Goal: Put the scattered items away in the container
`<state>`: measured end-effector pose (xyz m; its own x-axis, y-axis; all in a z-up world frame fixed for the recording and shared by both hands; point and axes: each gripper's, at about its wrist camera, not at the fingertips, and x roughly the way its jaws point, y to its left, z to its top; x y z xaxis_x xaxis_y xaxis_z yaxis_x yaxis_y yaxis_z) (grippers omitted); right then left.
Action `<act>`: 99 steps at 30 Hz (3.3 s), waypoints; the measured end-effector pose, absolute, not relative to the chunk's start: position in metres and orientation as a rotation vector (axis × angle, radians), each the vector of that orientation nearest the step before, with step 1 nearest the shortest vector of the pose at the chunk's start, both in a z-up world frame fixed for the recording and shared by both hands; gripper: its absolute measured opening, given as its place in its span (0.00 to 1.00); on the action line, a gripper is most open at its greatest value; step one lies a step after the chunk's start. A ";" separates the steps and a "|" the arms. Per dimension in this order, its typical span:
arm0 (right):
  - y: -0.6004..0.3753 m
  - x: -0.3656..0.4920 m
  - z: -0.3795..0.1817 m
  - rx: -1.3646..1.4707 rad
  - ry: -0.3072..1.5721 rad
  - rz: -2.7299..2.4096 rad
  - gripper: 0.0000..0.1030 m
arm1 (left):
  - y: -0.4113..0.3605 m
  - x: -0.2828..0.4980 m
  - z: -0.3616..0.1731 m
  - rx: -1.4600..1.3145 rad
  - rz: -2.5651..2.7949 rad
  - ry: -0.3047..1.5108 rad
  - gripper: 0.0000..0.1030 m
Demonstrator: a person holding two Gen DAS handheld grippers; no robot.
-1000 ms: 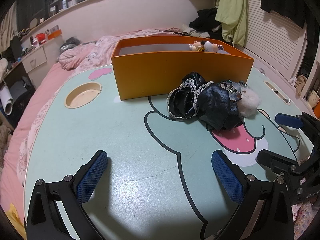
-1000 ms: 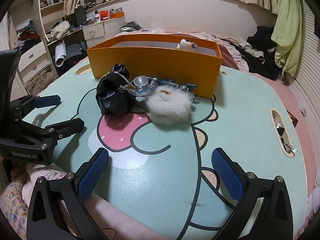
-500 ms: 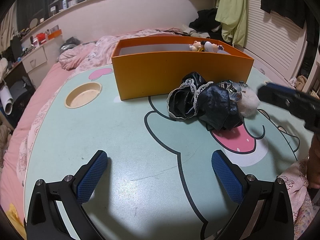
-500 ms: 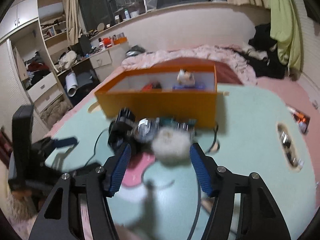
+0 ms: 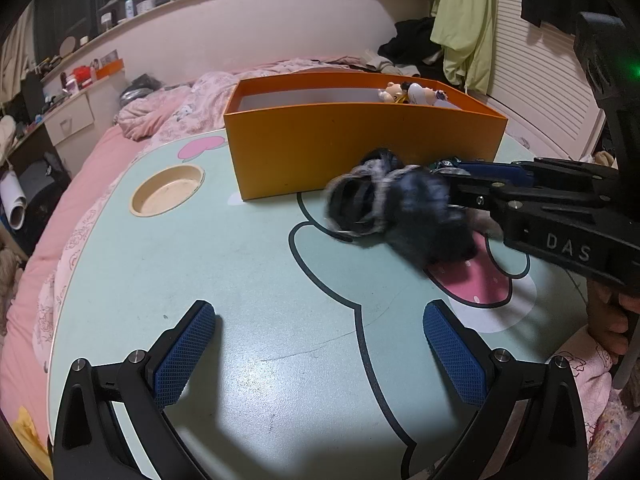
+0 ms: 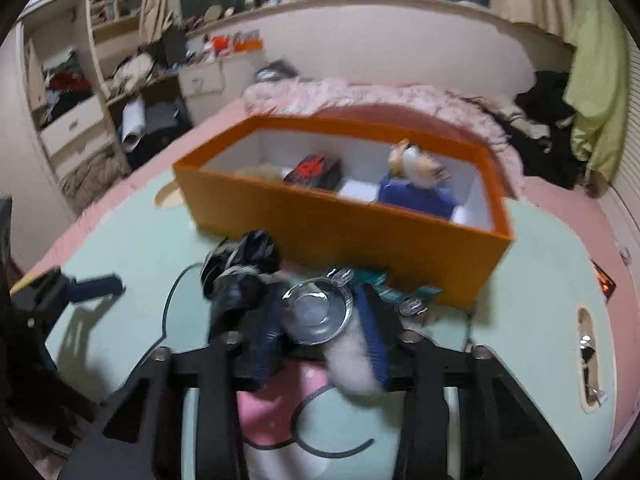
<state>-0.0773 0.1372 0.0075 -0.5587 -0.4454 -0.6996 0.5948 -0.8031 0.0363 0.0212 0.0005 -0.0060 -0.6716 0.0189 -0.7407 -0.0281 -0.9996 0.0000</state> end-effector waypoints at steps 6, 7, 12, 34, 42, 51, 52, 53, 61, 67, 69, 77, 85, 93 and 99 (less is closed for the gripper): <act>0.157 -0.061 0.020 0.827 0.172 -2.306 0.28 | 0.001 0.021 -0.006 -1.262 2.849 0.018 1.00; 0.163 -0.058 0.026 0.793 0.134 -2.307 0.28 | 0.001 0.021 -0.006 -1.262 2.849 0.018 1.00; 0.208 -0.039 0.046 0.750 0.039 -2.312 0.28 | 0.000 0.021 -0.006 -1.262 2.849 0.018 1.00; 0.206 -0.023 -0.018 0.898 0.254 -2.403 0.76 | -0.001 0.022 -0.006 -1.261 2.850 0.020 1.00; 0.203 -0.022 -0.019 0.903 0.262 -2.404 0.78 | -0.001 0.022 -0.006 -1.261 2.850 0.020 1.00; 0.194 -0.031 -0.017 0.958 0.286 -2.378 0.79 | -0.001 0.022 -0.006 -1.260 2.850 0.019 1.00; 0.193 -0.031 -0.017 0.958 0.287 -2.373 0.78 | -0.001 0.022 -0.006 -1.260 2.850 0.019 1.00; 0.192 -0.030 -0.017 0.947 0.288 -2.360 0.65 | -0.001 0.022 -0.006 -1.260 2.850 0.018 1.00; 0.195 -0.017 -0.017 0.821 0.285 -2.344 0.20 | -0.001 0.022 -0.005 -1.259 2.850 0.016 1.00; 0.207 -0.013 -0.015 0.780 0.227 -2.361 0.20 | -0.001 0.022 -0.005 -1.258 2.850 0.016 1.00; 0.211 -0.010 -0.012 0.755 0.206 -2.367 0.20 | -0.001 0.022 -0.005 -1.257 2.851 0.016 1.00; 0.217 -0.009 -0.017 0.764 0.195 -2.391 0.20 | 0.003 0.034 0.025 -1.105 2.871 -0.038 1.00; 0.217 -0.011 -0.018 0.777 0.187 -2.387 0.20 | 0.034 -0.013 0.035 -1.186 2.802 -0.025 1.00; 0.217 -0.009 -0.019 0.786 0.184 -2.380 0.20 | 0.049 -0.045 0.004 -1.393 2.727 0.044 0.61; 0.218 -0.008 -0.019 0.786 0.187 -2.381 0.20 | 0.033 -0.024 0.009 -1.296 2.716 -0.034 0.32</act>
<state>-0.0081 0.2178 -0.0193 -0.6327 -0.5140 -0.5793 0.5981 -0.7995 0.0562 -0.0244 0.0332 0.0093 -0.6221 0.1281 -0.7724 -0.1087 -0.9911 -0.0768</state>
